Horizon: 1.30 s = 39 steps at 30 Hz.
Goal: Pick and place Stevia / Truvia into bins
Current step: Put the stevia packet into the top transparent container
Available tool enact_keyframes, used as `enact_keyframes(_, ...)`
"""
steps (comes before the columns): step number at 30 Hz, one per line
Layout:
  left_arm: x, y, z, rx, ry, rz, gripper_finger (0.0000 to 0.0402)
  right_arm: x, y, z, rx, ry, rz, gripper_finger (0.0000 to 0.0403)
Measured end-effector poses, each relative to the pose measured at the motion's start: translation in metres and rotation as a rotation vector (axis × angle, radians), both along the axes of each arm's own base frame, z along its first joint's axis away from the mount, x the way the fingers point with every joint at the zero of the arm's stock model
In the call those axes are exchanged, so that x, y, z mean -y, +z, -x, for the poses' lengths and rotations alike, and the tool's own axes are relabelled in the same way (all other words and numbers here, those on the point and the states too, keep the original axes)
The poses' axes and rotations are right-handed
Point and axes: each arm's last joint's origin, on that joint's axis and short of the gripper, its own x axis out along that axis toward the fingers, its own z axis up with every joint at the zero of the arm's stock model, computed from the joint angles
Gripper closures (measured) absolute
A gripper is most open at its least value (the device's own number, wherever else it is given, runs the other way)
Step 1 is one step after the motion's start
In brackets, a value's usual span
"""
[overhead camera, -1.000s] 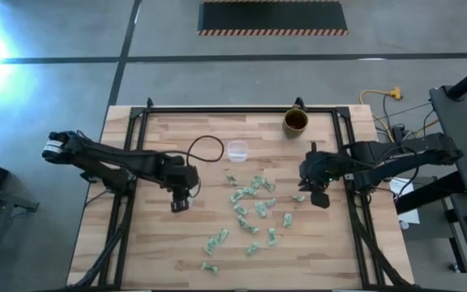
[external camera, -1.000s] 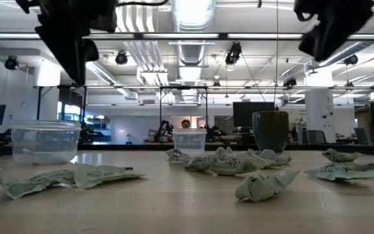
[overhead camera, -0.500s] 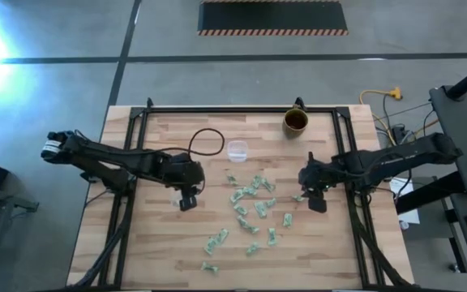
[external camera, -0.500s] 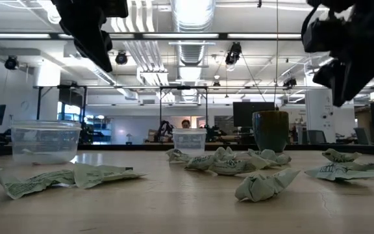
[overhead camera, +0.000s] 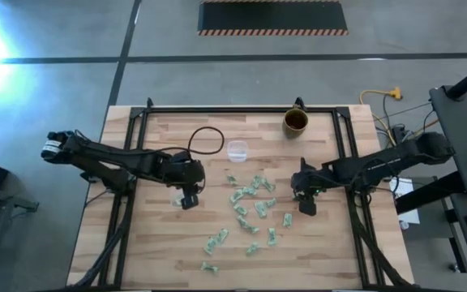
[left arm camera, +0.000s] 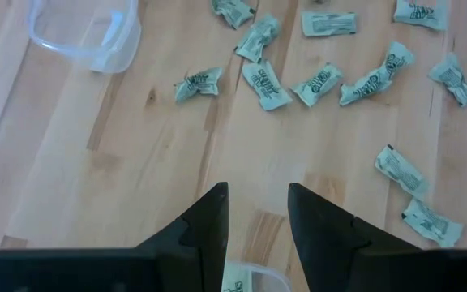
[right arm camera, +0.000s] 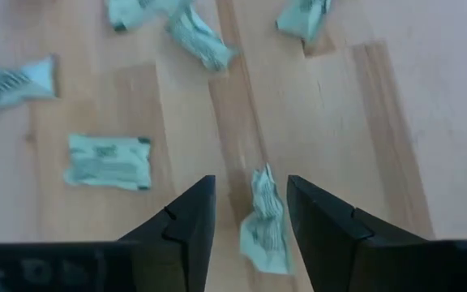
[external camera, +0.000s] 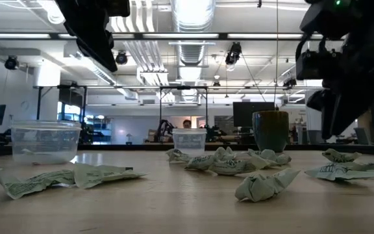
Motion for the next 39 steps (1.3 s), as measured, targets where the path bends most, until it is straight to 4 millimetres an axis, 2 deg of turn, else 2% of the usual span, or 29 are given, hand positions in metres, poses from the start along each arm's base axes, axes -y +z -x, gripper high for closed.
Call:
enact_keyframes(18,0.000,0.001,-0.001,0.019,0.004,-0.004,0.0290,0.001,-0.023,-0.006,-0.099,-0.017,0.064,0.0297)
enact_keyframes(26,0.000,0.001,-0.001,0.019,0.006,-0.006,0.0290,0.000,-0.026,-0.008,-0.100,-0.019,0.064,0.0347)
enact_keyframes(31,0.000,0.001,-0.001,0.020,0.008,-0.009,0.0290,0.000,-0.019,-0.009,-0.041,-0.023,0.053,0.0388)
enact_keyframes(39,0.000,0.002,-0.003,0.044,0.010,-0.008,0.0290,-0.001,0.016,-0.026,0.108,-0.017,0.072,0.0394)
